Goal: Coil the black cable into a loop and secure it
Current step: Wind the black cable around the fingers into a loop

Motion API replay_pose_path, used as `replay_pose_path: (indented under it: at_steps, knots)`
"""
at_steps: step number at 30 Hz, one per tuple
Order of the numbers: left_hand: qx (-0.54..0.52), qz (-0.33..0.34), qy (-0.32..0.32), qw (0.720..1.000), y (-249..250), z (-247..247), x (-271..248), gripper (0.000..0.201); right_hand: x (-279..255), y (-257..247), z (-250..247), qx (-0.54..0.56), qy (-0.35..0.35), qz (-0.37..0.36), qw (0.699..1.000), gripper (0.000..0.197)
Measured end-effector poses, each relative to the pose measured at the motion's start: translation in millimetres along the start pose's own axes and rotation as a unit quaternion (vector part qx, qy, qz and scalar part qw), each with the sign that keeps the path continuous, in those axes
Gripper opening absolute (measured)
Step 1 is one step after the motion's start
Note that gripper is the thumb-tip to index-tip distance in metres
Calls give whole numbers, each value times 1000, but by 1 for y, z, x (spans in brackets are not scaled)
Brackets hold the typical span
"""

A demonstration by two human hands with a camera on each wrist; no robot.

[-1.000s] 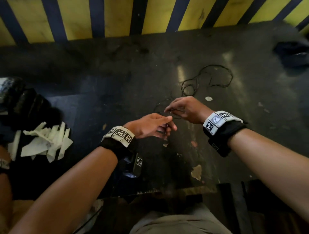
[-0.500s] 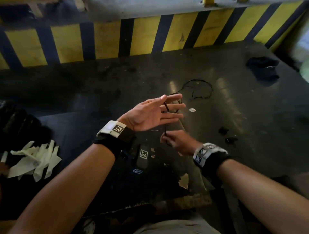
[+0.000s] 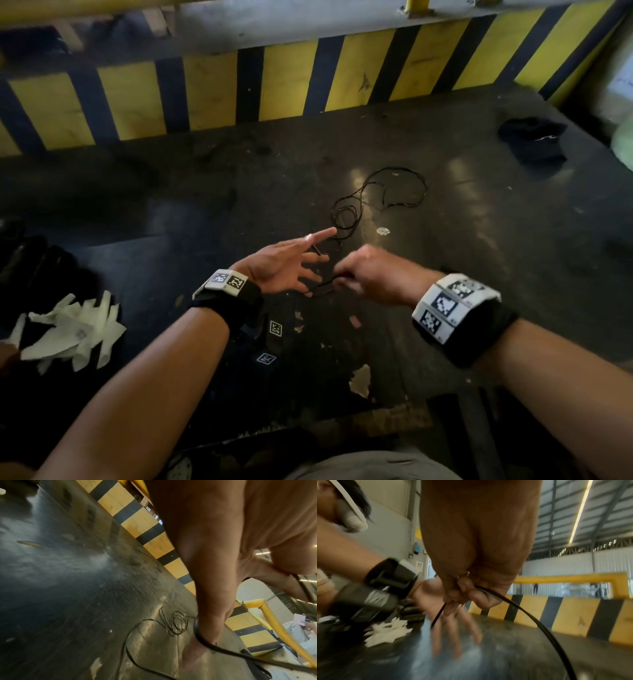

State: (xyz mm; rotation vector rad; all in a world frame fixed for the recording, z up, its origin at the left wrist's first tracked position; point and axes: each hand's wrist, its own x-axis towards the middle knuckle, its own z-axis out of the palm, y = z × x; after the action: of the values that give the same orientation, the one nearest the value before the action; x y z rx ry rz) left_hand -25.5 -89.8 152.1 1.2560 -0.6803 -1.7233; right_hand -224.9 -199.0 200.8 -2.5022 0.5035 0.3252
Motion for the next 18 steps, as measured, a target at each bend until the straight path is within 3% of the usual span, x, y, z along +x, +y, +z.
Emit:
replay_pose_path:
  at_steps: [8,11,18]
  knots:
    - [28,-70,-27,997,-14,15,1,58,8,0,-90,-81,143,-44,985,15]
    - [15,-73,-45,996,-8,23,-1,68,25,6,-95,-77,165,-50,982,16]
    - [-27,-42,-80,996,8,32,-12,58,50,12,-98,-33,211,-85,973,15]
